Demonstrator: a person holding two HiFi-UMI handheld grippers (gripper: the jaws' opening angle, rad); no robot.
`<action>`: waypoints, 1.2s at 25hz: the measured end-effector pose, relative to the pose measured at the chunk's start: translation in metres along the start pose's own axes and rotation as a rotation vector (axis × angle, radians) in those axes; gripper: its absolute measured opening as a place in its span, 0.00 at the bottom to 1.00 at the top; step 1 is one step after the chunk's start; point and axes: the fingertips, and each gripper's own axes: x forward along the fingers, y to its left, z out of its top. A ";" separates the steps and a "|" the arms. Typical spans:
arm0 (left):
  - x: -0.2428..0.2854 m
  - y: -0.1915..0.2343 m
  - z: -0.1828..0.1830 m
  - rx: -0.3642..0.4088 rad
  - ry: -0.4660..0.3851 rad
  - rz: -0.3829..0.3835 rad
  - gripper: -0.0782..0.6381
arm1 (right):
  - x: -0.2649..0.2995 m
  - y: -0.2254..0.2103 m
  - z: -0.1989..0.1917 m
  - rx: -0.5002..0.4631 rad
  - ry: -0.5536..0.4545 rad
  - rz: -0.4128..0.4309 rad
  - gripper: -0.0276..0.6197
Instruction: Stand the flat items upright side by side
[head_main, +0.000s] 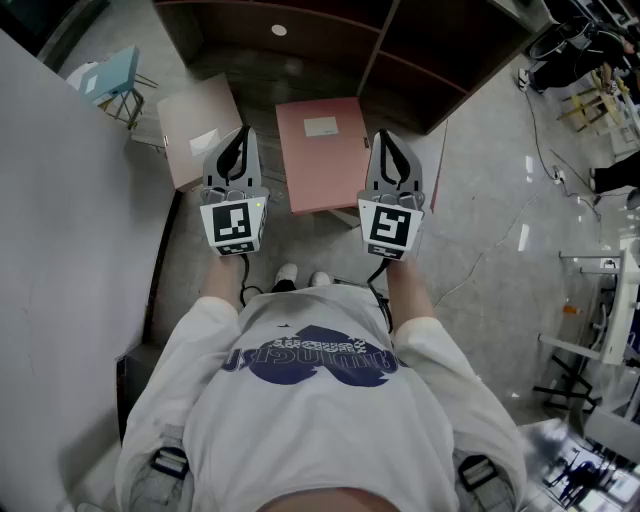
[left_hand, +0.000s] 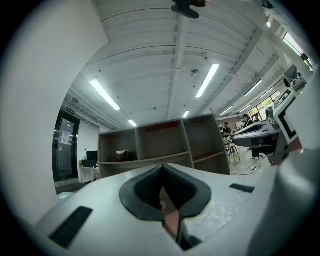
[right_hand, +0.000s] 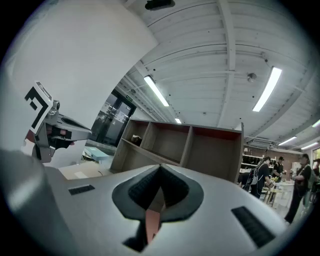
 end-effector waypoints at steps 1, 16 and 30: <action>0.000 0.002 0.000 -0.002 0.000 0.004 0.12 | 0.001 0.000 0.000 0.000 0.000 0.000 0.04; -0.002 0.028 -0.005 -0.014 0.001 0.032 0.12 | 0.007 0.014 0.008 -0.051 -0.002 -0.004 0.04; -0.005 0.062 -0.041 -0.114 0.136 0.015 0.32 | 0.003 -0.007 -0.012 0.303 0.007 -0.033 0.42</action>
